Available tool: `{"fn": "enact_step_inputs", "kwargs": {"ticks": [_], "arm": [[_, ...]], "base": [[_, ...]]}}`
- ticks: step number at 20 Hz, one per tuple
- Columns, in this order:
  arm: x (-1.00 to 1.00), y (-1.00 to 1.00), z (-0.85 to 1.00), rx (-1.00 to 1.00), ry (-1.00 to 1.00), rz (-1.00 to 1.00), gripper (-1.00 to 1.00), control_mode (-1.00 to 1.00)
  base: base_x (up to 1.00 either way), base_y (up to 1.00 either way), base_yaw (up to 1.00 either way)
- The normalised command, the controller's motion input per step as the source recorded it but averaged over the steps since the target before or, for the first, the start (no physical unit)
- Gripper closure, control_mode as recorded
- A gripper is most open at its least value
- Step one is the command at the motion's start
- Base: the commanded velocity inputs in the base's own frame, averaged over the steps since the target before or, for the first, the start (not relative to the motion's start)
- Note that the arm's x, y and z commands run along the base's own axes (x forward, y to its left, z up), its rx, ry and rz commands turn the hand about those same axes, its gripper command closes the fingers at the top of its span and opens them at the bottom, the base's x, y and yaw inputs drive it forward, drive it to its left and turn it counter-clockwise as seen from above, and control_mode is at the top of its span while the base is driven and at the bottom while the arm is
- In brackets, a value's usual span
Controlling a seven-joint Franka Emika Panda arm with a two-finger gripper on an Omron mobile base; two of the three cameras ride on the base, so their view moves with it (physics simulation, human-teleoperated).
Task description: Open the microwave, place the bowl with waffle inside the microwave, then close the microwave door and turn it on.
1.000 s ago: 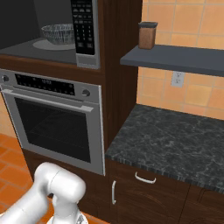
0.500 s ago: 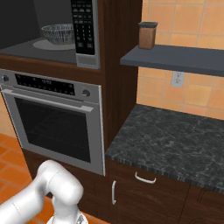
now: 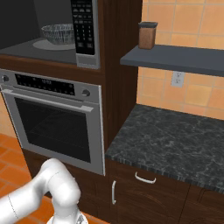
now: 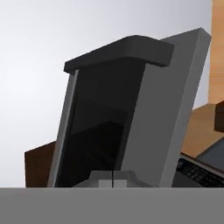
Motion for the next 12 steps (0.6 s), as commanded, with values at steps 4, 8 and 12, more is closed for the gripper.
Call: {"fn": "enact_step_inputs", "kwargs": {"ticks": [4, 8, 12], "arm": [[-0.64, -0.54, 0.46, 0.3, -0.26, 0.0, 1.0, -1.0], [-0.28, -0.92, 0.44, 0.43, -0.01, -0.03, 1.0, -1.0], [0.08, -0.95, 0.43, 0.45, 0.25, -0.1, 1.0, -1.0]], "base": [[0.0, 0.0, 0.0], [0.0, 0.0, 0.0], [0.0, 0.0, 0.0]]}}
